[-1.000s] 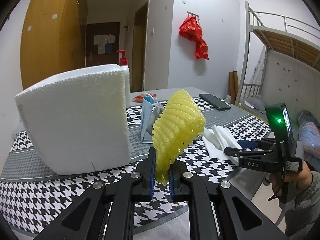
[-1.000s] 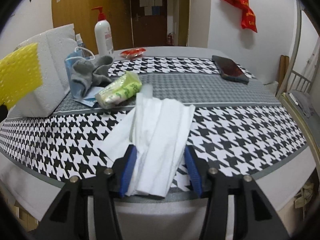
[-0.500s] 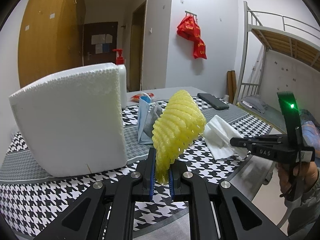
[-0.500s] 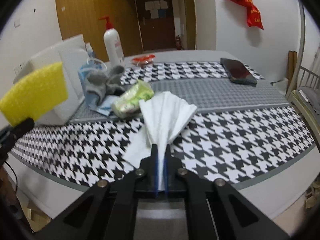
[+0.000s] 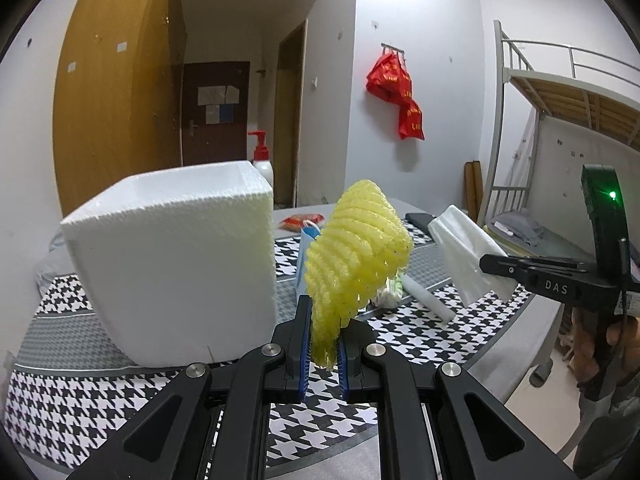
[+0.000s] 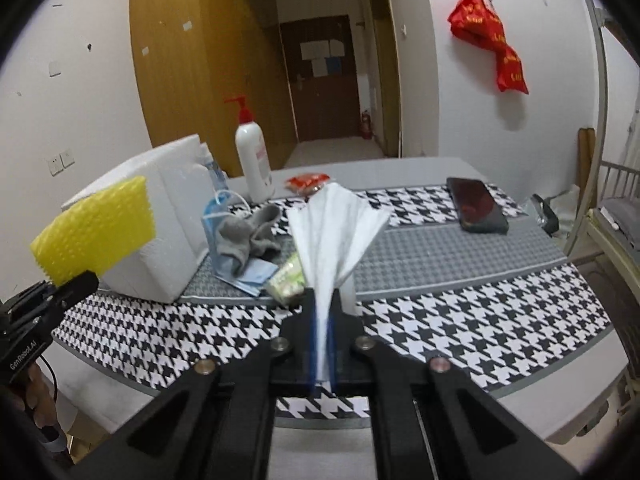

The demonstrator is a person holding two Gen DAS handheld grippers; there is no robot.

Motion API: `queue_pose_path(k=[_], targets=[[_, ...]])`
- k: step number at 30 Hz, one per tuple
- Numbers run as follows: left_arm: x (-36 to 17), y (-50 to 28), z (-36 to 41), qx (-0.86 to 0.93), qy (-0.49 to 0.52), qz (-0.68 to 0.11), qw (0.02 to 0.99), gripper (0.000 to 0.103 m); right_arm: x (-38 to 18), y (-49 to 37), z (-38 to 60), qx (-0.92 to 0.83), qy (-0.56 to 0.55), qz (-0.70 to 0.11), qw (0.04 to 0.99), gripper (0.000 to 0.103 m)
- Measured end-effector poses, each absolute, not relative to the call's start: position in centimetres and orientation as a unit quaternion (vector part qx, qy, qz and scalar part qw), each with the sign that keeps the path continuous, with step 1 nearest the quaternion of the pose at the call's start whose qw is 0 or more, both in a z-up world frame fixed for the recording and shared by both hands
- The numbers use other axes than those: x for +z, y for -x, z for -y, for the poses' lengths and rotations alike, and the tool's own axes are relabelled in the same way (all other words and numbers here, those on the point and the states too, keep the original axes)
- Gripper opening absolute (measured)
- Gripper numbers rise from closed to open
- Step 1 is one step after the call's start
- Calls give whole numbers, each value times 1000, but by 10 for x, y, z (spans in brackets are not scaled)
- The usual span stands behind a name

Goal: Organize soft objects
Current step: 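Lift the white cloth with the right tool and carry it toward the foam box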

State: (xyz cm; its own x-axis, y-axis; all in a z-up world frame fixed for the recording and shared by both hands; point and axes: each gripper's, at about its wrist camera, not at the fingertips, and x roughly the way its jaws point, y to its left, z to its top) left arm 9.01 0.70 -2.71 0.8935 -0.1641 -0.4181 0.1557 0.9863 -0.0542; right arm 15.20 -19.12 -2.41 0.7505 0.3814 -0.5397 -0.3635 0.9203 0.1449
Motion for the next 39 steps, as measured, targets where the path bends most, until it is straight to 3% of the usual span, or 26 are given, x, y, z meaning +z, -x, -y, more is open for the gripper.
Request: queue_pose_path(k=[39], targets=[[57,-40,-79,-5,17,-144,989,12,70,-127,132,257,-11,-205,944,6]])
